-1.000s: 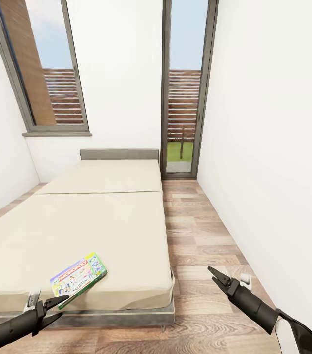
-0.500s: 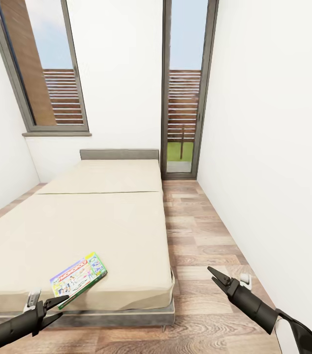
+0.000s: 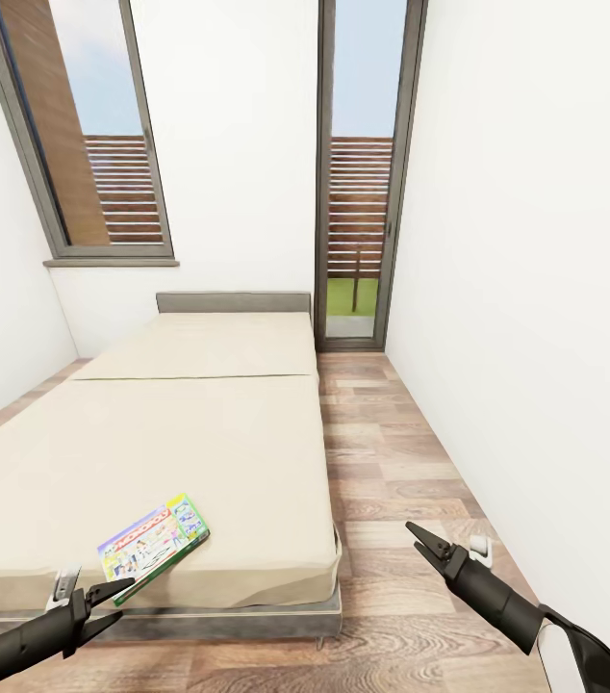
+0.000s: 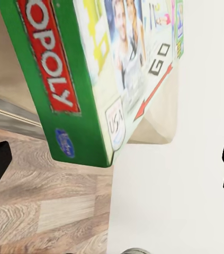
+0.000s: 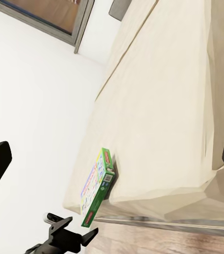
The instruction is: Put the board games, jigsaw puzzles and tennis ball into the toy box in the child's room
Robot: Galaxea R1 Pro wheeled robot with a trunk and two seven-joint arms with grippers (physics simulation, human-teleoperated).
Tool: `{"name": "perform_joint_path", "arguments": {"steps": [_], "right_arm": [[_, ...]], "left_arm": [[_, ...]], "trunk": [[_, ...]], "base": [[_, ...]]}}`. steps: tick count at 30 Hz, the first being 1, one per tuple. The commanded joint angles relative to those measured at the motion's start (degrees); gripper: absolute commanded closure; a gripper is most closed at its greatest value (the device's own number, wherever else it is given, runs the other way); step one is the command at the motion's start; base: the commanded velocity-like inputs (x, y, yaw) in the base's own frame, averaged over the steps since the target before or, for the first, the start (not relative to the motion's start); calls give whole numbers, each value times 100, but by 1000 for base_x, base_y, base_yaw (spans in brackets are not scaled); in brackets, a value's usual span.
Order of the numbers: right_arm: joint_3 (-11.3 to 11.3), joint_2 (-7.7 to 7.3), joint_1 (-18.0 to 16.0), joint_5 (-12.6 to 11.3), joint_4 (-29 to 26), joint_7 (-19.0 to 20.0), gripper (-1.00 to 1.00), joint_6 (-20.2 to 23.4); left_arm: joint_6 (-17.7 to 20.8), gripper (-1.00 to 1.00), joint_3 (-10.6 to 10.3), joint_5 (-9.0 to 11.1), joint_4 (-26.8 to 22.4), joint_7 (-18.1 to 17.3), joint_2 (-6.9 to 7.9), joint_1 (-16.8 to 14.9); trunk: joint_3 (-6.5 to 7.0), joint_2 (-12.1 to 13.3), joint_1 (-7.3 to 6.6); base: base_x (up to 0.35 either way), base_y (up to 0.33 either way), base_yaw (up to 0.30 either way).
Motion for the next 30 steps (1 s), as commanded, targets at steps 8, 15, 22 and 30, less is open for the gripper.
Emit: {"name": "perform_joint_path", "arguments": {"steps": [8,15,22,30], "right_arm": [[-15,2,-5,-2,-1,21,-100,30],[-17,1,-5,-2,-1,21,-100,34],[-18,-3,-5,-2,-1,22,-100,37],[-18,-4,-5,-2,-1,22,-100,38]], "left_arm": [[59,-100,25,-9,1,-20,-1,-4],[54,-100,25,5,1,-21,4,-4],[39,-100,34,19,1,-44,7,-4],[22,-100,41,30,1,-159,9,-4]], "trunk": [[-6,-2,-1],[-6,-2,-1],[-6,-2,-1],[-6,-2,-1]], "base": [[0,0,0],[0,0,0],[0,0,0],[0,0,0]]}}
